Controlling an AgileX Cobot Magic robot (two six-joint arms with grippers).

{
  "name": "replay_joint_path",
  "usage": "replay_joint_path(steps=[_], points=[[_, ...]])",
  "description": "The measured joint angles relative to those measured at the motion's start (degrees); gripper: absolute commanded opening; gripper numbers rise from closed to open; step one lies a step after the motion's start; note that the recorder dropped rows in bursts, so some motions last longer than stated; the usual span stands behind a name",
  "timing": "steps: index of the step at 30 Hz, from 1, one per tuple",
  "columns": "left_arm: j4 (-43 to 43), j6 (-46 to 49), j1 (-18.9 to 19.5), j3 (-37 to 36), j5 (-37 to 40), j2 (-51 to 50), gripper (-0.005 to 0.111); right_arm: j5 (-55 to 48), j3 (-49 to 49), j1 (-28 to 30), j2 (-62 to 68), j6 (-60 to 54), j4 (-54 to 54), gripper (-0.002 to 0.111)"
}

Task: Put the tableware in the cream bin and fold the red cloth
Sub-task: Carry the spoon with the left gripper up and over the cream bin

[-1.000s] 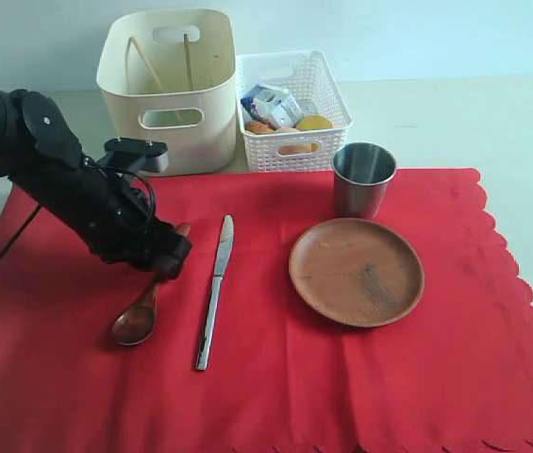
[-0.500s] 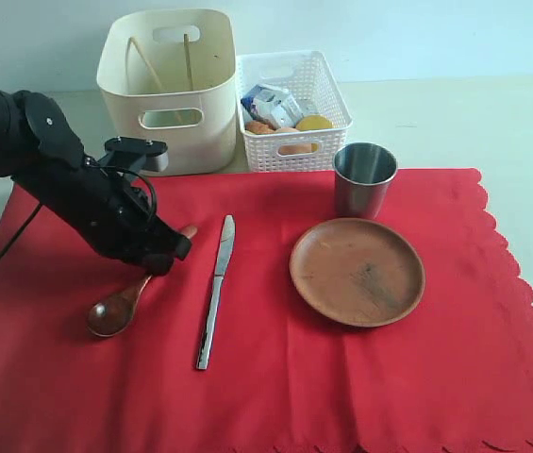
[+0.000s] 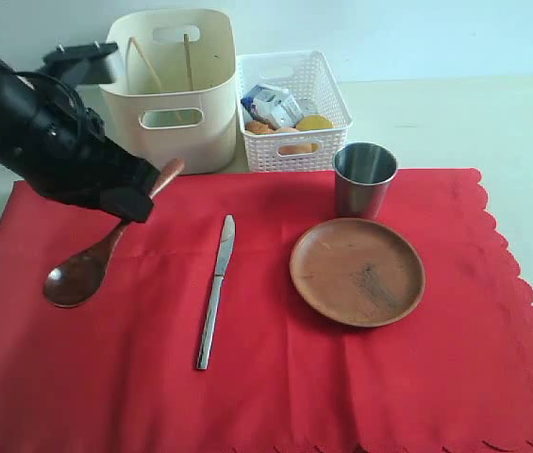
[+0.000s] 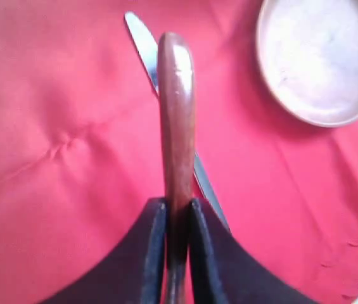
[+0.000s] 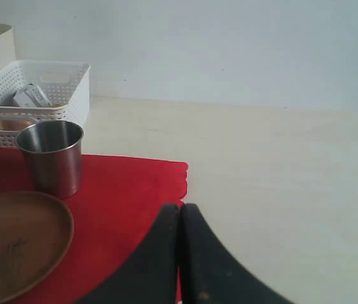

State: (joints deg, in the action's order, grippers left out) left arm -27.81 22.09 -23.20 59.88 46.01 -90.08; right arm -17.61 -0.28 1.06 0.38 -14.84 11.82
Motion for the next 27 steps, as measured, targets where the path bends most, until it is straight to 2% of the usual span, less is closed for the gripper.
replay_joint_path(steps=[7,11,22,27], points=[[8.67,-6.94,0.00,0.00,4.21,12.78,0.000,0.00,0.00,0.00,0.00,0.00,0.00,0.000],[10.59,-8.27,0.74,0.00,4.71,18.74,0.000,0.00,0.00,0.00,0.00,0.00,0.00,0.000],[13.62,-8.86,9.63,-0.09,8.34,26.81,0.000,0.00,0.00,0.00,0.00,0.00,0.00,0.000],[13.88,-8.86,10.03,-0.30,8.87,28.90,0.000,0.00,0.00,0.00,0.00,0.00,0.06,0.000]])
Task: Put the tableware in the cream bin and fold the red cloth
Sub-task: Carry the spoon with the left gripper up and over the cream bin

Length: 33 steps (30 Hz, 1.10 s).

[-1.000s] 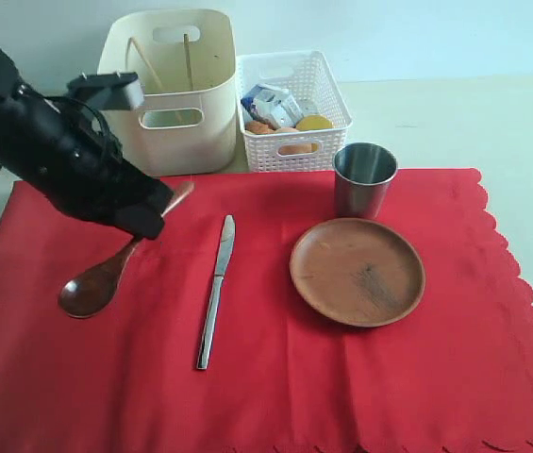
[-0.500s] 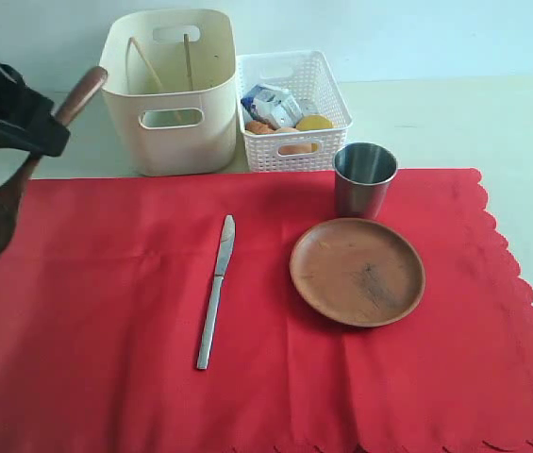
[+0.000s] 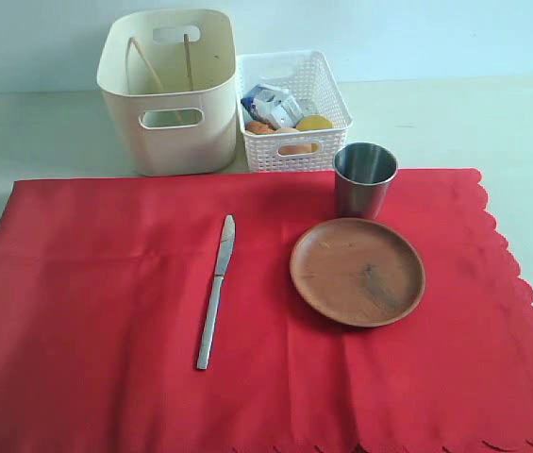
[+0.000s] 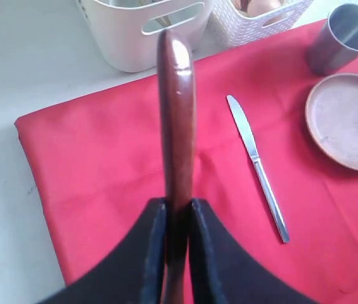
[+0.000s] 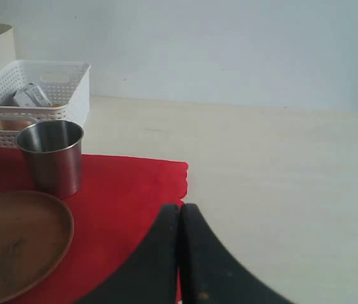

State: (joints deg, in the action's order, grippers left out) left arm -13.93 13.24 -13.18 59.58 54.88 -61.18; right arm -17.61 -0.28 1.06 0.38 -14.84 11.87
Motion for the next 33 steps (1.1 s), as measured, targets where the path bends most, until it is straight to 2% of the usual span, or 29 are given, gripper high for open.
replay_joint_path(steps=[33], points=[[0.00,0.00,0.13,0.00,-0.56,0.00,0.000,0.00,0.00,0.00,0.00,0.00,0.00,0.000]])
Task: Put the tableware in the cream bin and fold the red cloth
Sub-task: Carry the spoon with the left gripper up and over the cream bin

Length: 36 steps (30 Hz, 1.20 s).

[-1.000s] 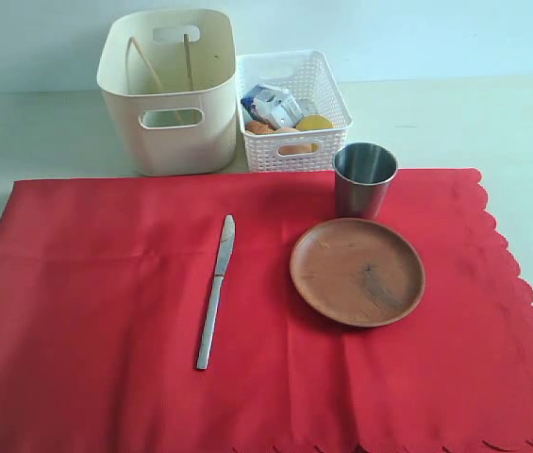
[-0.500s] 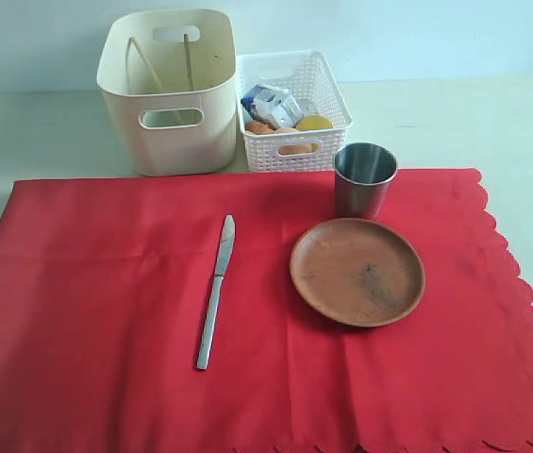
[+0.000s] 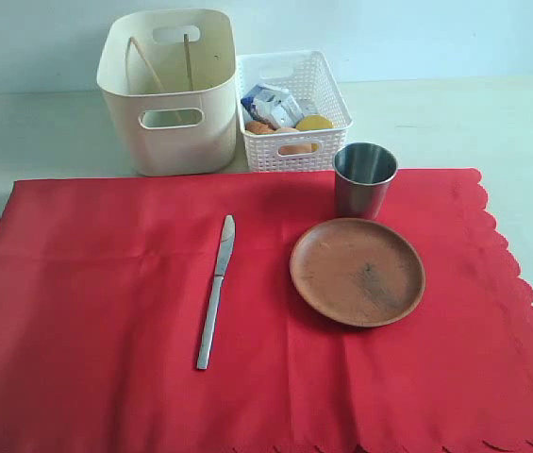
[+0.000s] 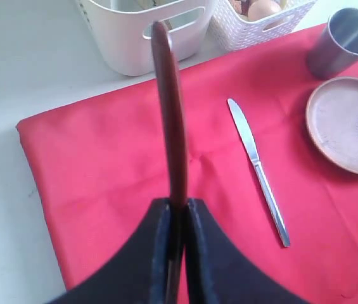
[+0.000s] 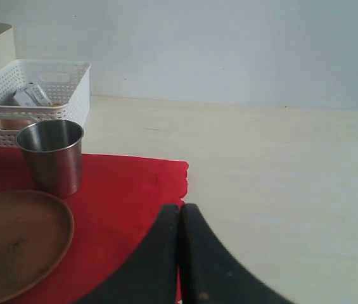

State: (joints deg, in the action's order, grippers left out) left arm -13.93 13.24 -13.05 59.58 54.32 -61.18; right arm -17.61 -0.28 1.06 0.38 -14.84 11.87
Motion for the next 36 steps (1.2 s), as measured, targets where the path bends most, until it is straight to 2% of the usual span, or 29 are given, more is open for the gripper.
replay_joint_path(steps=[36], points=[[-4.18,0.00,0.00,-0.13,-2.82,-0.36,0.000,0.32,0.00,0.00,0.00,0.00,0.00,0.000]])
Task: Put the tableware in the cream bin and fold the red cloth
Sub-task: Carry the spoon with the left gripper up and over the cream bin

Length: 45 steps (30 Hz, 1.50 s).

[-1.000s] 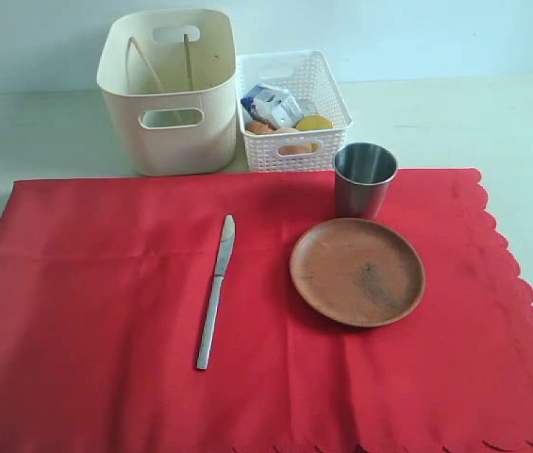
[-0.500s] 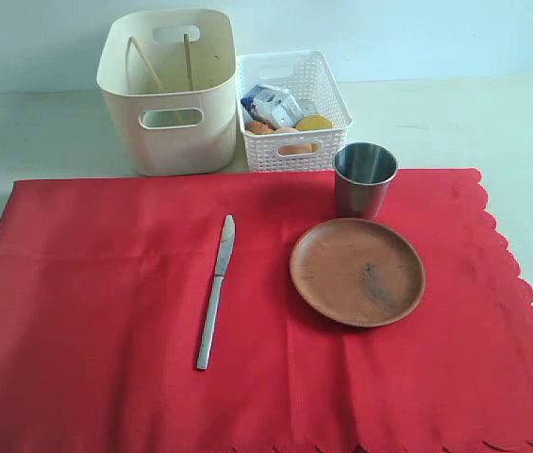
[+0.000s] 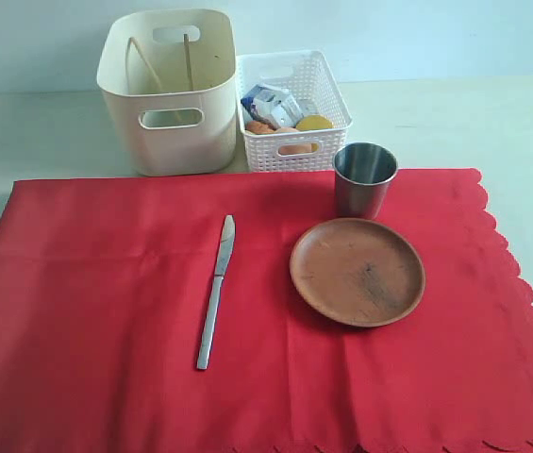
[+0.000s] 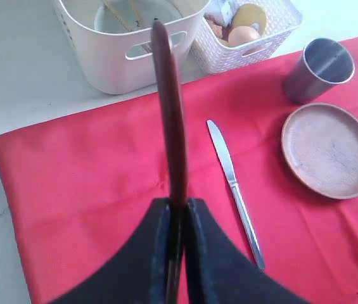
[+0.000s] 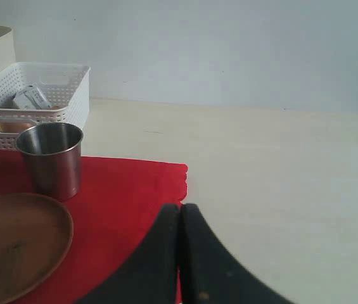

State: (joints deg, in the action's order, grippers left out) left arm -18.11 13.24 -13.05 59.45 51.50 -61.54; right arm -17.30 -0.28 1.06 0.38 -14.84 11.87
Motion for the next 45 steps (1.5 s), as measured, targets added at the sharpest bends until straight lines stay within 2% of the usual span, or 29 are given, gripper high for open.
replay_joint_path(steps=[9,22,31,45], points=[[-0.37,-0.79,0.00,0.00,-0.84,0.00,0.000,0.00,0.00,0.00,0.00,0.00,0.08,0.000],[-5.93,-1.31,0.00,0.00,-8.67,-3.14,0.000,0.00,0.00,0.00,0.00,0.00,0.14,0.000],[-11.50,-1.31,0.00,0.00,-9.72,-6.10,0.000,0.00,0.00,0.00,0.00,0.00,0.14,0.000],[-13.47,-1.54,0.00,0.00,-10.46,-6.10,0.000,0.00,0.00,0.00,0.00,0.00,0.14,0.000]])
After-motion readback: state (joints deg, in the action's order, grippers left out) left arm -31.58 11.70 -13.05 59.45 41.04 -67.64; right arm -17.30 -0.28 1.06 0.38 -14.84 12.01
